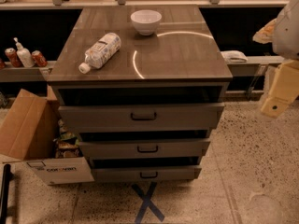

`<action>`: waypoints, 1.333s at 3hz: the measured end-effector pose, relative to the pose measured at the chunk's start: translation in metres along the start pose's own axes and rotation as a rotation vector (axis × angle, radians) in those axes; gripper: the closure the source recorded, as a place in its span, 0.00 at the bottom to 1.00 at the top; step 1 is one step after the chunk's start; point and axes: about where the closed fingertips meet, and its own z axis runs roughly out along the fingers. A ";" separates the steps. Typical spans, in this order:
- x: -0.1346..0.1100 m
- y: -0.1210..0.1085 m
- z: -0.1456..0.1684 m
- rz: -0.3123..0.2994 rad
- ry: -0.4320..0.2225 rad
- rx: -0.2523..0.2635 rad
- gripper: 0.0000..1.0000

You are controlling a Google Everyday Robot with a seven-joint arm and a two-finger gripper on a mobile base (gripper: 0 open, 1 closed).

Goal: Open bottom drawer

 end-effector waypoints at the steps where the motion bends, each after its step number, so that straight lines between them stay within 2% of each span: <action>1: 0.000 0.000 0.000 0.000 0.000 0.000 0.00; 2: 0.004 0.001 0.012 -0.008 0.014 0.013 0.00; 3: 0.016 0.012 0.065 -0.051 -0.006 -0.022 0.00; 4: 0.033 0.032 0.162 -0.124 -0.066 -0.115 0.00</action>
Offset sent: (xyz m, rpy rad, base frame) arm 0.0041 -0.0064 -0.0344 -0.0442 -0.0036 0.0032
